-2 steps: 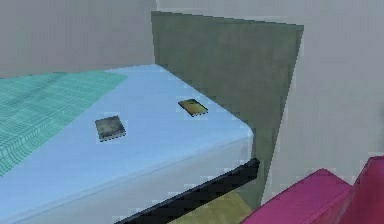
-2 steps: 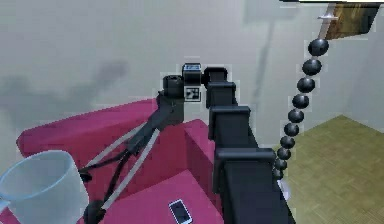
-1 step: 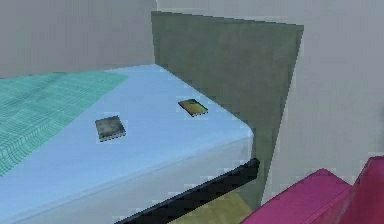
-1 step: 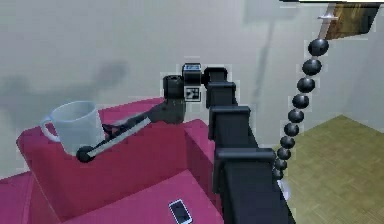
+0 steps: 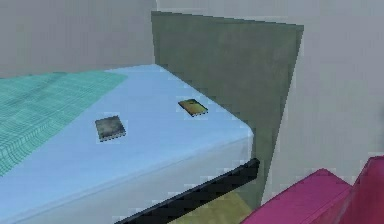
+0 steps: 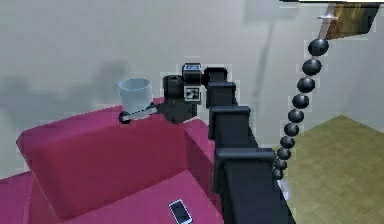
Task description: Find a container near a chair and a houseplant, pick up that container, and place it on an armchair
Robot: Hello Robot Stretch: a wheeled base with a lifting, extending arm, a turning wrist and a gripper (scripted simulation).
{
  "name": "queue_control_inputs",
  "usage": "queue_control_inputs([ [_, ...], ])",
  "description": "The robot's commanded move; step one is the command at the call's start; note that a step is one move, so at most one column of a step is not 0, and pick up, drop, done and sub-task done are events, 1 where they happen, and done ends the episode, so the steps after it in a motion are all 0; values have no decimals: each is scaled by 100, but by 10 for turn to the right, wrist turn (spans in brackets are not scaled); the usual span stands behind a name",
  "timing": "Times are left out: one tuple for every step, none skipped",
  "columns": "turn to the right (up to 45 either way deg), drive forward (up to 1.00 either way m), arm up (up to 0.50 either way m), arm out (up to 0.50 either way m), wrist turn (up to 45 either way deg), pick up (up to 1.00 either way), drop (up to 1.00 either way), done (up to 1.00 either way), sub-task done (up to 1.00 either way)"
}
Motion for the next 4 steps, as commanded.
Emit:
queue_control_inputs([
  [0,0,0,0,30,0,0,0,0],
  [0,0,-34,0,0,0,0,0,0],
  [0,0,-32,0,0,0,0,0,0],
  [0,0,0,0,0,0,100,0,0],
])
